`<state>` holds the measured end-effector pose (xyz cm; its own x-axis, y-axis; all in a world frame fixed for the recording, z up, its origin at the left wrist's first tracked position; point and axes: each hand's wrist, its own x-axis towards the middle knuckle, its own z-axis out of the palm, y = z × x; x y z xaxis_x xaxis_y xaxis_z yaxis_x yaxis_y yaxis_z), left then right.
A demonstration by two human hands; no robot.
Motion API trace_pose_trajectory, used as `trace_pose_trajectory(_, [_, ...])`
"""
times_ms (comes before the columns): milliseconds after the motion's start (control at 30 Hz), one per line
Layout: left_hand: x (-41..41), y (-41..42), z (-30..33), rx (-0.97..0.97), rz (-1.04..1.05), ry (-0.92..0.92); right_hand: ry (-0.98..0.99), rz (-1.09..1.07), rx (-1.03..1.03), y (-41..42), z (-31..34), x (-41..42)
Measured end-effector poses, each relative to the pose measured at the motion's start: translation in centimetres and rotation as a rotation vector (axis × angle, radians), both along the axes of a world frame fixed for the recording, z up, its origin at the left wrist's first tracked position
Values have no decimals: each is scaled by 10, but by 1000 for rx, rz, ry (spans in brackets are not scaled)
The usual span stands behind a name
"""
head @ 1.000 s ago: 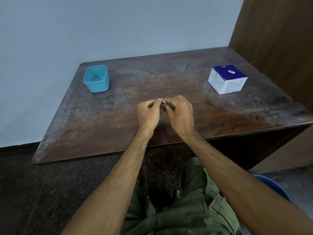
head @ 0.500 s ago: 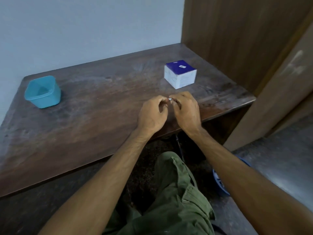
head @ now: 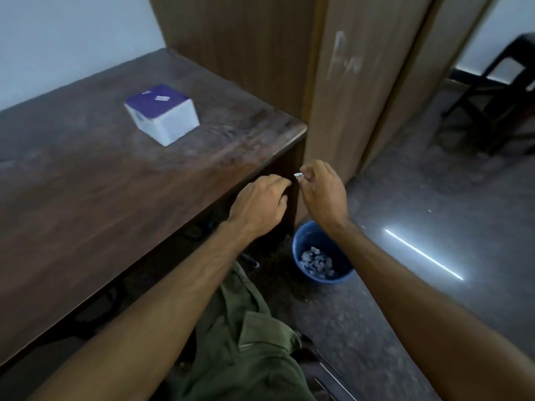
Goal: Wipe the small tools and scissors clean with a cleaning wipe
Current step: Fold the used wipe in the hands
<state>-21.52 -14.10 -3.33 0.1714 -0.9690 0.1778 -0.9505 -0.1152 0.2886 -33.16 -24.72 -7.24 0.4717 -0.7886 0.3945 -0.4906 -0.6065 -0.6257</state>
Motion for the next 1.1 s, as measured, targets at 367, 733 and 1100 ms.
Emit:
trace_pose_trajectory(367, [-48,-95,-106,373,-133,-89,456,-95,85,-68,-100,-68])
trace_pose_trajectory(733, [-55,-119,-182,577,-188,-67,622,-90,256,-84,-189,-91])
trace_pose_trajectory(1100, [-51,-127,-201,580,-166,-11,672,-90,363,-89,-219,-92])
